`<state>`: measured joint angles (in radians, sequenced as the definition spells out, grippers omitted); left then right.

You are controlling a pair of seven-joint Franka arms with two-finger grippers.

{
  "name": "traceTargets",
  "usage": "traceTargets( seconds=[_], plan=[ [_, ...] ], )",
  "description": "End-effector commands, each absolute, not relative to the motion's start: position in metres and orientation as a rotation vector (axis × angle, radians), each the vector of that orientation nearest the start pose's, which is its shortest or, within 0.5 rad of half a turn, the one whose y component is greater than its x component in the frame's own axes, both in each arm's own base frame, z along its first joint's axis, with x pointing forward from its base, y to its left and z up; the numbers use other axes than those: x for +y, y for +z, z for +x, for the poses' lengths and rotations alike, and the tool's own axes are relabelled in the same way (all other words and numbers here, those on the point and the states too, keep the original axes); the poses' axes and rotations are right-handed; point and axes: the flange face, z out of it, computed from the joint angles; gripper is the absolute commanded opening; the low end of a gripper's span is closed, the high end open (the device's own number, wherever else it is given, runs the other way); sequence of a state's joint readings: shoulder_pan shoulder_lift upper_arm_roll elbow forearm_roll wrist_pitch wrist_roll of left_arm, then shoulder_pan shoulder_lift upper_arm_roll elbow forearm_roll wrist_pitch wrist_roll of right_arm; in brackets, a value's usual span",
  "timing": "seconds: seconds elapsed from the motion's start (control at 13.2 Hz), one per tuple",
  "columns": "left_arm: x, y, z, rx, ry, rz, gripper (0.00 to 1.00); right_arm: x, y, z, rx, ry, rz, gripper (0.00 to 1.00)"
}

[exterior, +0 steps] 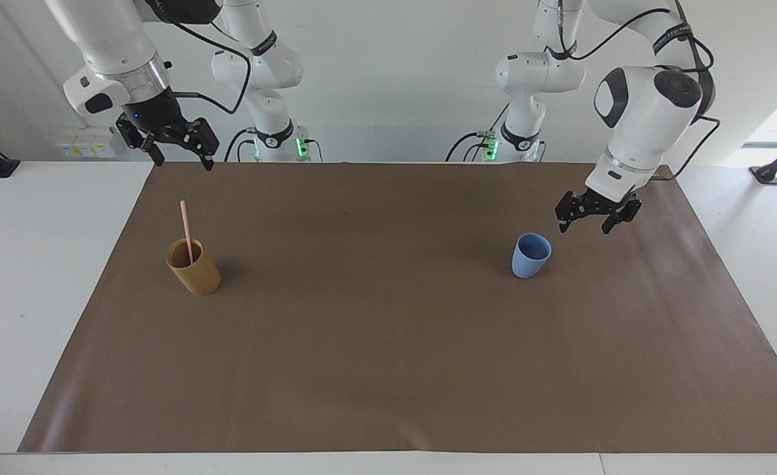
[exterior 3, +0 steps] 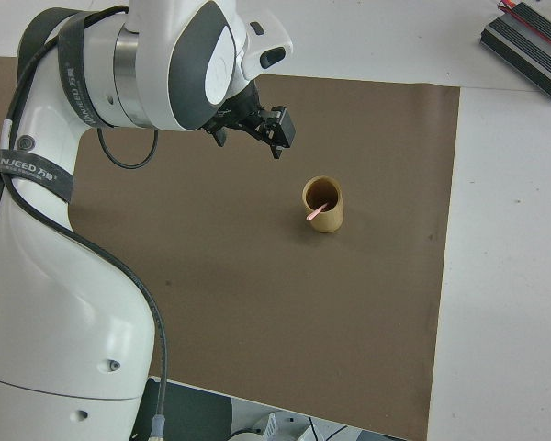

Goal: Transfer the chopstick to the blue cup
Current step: 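Reach the left gripper to the blue cup and grasp its rim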

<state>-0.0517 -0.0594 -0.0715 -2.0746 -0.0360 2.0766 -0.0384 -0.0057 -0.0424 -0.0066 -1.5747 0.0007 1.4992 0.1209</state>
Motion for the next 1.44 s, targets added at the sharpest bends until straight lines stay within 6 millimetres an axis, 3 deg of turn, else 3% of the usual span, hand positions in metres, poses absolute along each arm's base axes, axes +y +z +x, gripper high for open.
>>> traceTargets(
  seconds=[0.0,0.23,0.68,0.76,0.83,0.98,1.36],
  plan=[
    [-0.082,0.425,0.526,0.03,-0.061,-3.183,1.0,-0.008,0.64,0.528,0.167,0.025,-3.123,1.0],
    [-0.089,0.391,0.527,-0.159,-0.077,-3.184,1.0,-0.008,0.638,0.528,0.167,0.03,-3.123,1.0],
    [-0.09,0.357,0.522,-0.179,-0.031,-3.179,1.0,-0.009,0.639,0.528,0.17,0.027,-3.125,1.0],
    [-0.093,0.357,0.522,-0.169,-0.03,-3.18,0.87,-0.009,0.639,0.528,0.17,0.027,-3.125,1.0],
    [-0.099,0.357,0.521,-0.148,-0.032,-3.181,0.62,-0.009,0.639,0.528,0.17,0.027,-3.125,1.0],
    [-0.101,0.356,0.519,-0.128,-0.016,-3.18,0.02,-0.009,0.639,0.528,0.172,0.025,-3.125,1.0],
    [-0.113,0.373,0.535,-0.058,-0.018,-3.183,0.0,-0.007,0.64,0.529,0.172,0.018,-3.125,1.0]
  ],
)
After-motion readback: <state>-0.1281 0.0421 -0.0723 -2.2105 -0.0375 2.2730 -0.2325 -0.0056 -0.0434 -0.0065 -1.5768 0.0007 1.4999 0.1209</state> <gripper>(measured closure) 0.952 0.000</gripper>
